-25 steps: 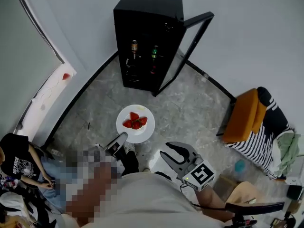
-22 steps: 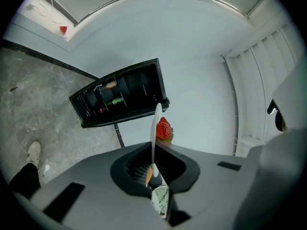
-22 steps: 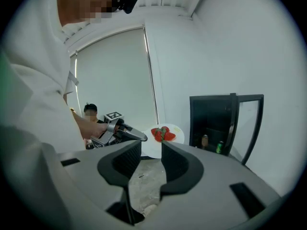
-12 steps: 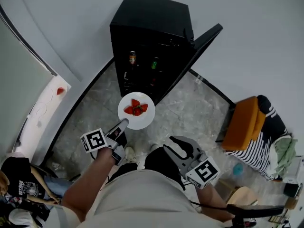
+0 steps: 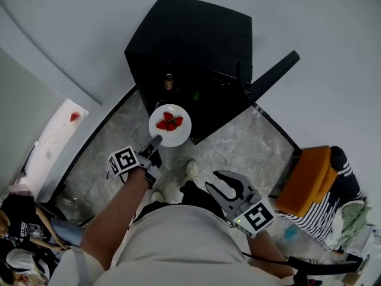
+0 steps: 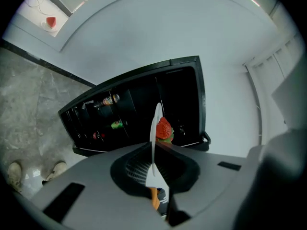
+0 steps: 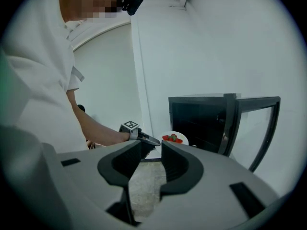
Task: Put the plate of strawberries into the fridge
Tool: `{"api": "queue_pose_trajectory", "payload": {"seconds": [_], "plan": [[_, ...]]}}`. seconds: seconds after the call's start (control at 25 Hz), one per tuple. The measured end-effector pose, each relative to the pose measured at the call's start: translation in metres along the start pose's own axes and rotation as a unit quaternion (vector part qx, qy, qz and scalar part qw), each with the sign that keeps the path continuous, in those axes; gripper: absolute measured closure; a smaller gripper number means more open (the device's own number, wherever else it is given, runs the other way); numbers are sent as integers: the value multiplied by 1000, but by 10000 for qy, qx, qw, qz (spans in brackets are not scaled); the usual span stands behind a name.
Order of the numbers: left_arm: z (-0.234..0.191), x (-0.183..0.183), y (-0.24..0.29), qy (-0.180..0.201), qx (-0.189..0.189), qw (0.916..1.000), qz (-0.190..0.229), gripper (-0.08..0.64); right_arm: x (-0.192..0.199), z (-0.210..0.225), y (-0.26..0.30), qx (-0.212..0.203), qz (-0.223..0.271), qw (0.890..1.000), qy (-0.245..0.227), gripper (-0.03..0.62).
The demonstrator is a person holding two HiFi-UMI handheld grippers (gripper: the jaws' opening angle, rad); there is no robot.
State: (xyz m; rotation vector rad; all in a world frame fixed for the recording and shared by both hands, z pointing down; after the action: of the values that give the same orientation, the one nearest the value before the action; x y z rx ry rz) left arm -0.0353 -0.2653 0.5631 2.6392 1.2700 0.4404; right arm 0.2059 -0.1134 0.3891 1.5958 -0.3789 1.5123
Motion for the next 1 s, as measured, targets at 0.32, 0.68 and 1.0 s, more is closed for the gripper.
{"api": "queue_pose_trajectory", "payload": {"seconds": [0.32,0.68,1.0], "plan": [[-28,-30,110,-310,-352,9976,518,537,-4,83,-12,-334,-179,9993,-75,451],[-62,-61,198,-554,-858,9893,1042,537,4,140,-37,-111,-486,9986,204,451],[-80,-80,233,-460,-1343,9843,1046,537,12,159,-45,53,-603,9967,542,451]]}}
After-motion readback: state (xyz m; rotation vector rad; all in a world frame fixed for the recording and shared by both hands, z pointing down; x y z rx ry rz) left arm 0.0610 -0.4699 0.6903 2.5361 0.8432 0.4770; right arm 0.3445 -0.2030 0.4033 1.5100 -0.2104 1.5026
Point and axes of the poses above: the fingertips, and each gripper's own axes: y forward along the fingers, z to its right, x out of its underside, the point moved 8 cm from there along -y, backward along the fingers, and after that the axes turned 4 degrees about -x, right-handed, at the moved point
